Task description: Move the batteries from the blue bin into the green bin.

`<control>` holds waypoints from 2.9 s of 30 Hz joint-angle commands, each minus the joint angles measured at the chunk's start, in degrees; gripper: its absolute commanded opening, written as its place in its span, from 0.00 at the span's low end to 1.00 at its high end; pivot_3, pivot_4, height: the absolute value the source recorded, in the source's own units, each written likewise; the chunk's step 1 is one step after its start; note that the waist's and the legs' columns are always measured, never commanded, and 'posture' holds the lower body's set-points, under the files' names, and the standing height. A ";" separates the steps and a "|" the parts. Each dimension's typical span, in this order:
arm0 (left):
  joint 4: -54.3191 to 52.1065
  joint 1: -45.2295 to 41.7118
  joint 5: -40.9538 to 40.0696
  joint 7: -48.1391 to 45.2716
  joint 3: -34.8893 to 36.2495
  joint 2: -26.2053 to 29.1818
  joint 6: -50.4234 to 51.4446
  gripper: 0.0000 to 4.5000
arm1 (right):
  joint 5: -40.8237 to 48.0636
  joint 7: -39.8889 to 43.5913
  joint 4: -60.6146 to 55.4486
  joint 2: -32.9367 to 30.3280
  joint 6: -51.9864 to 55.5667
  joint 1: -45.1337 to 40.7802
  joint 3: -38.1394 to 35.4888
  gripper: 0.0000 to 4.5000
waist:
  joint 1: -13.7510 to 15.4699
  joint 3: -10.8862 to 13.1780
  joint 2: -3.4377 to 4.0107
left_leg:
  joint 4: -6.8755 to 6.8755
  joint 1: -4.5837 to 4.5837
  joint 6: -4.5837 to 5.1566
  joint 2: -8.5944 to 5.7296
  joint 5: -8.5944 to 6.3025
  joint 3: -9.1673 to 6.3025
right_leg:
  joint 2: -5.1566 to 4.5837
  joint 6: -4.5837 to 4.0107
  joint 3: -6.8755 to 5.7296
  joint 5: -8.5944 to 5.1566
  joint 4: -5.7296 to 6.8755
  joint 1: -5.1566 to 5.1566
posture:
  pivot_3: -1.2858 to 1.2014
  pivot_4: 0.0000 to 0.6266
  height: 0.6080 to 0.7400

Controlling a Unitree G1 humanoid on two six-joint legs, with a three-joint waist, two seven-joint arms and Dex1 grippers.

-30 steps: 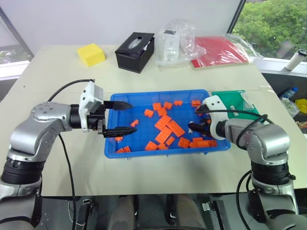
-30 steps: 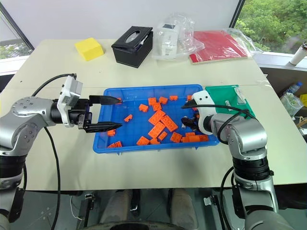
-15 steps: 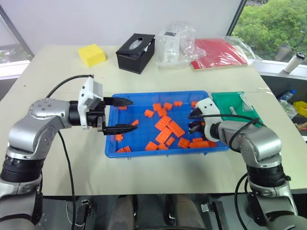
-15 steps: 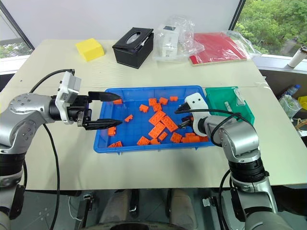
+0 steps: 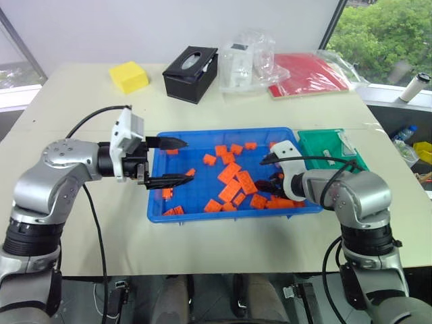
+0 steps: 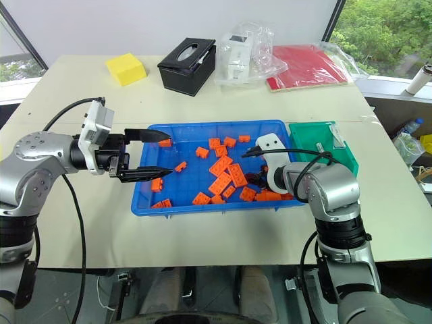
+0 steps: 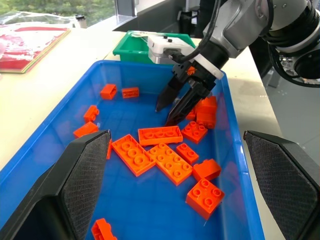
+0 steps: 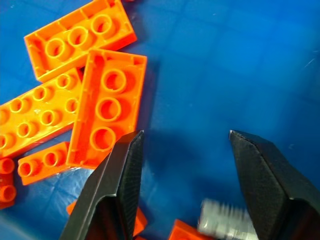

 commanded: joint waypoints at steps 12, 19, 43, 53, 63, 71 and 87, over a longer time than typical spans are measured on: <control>1.53 -1.86 0.79 -1.11 -0.18 -0.77 -2.82 1.00 | -0.26 37.28 0.62 -33.98 -31.38 -10.88 16.96 0.63 | -0.06 0.11 0.11 | -0.05 0.00 0.01 -0.03 -0.01 0.00 | 0.00 -0.16 0.00 -0.11 -0.09 -0.01 | 0.52 0.24 0.97; 1.40 -1.62 1.09 -0.78 0.36 -0.89 -3.17 1.00 | -12.92 52.00 11.27 -37.43 -52.06 -12.30 28.55 0.63 | -0.16 0.13 0.13 | -0.03 -0.01 0.01 -0.01 -0.01 0.07 | 0.01 0.00 0.03 -0.02 -0.05 -0.08 | 0.52 0.24 0.97; -0.82 0.42 -0.01 1.62 3.78 0.89 -1.84 1.00 | -30.69 62.72 28.38 -25.89 -69.47 -12.89 30.98 0.59 | 0.06 0.14 0.15 | 0.05 0.03 -0.02 0.00 0.01 0.11 | 0.00 0.02 0.00 0.00 0.01 -0.02 | 0.52 0.24 0.97; 0.30 -0.99 0.36 0.88 2.37 0.25 -1.98 1.00 | -29.25 61.54 20.96 -23.87 -61.10 -9.01 26.38 0.00 | 0.03 0.13 0.14 | 0.06 0.04 -0.02 0.00 0.01 0.11 | 0.00 0.02 0.00 0.00 0.03 -0.01 | 0.52 0.24 0.97; 1.69 -1.36 0.80 -0.43 1.41 -0.12 -2.15 1.00 | -21.61 47.82 13.04 -23.01 -35.86 -17.50 4.51 0.00 | 1.31 0.22 0.28 | 0.06 -0.01 -0.06 -0.01 0.03 0.08 | -0.01 0.01 -0.03 0.01 0.16 -0.08 | 0.52 0.24 0.97; 3.54 -1.23 0.88 -1.71 1.92 0.68 -2.47 1.00 | -20.14 40.16 10.25 -33.50 -31.13 -3.33 -7.42 0.00 | 1.79 0.20 0.25 | 0.12 -0.01 -0.01 -0.12 0.00 0.17 | -0.16 -0.03 0.03 -0.01 -0.05 -0.01 | 0.52 0.24 0.97; 11.00 -1.45 1.78 -3.09 7.06 6.05 -2.18 1.00 | -7.62 52.13 18.13 -38.18 -57.89 21.60 -31.91 0.68 | 1.39 0.24 0.33 | 0.06 0.02 -0.01 -0.06 0.00 0.13 | -0.04 0.04 0.02 0.00 -0.04 0.02 | 0.52 0.24 0.97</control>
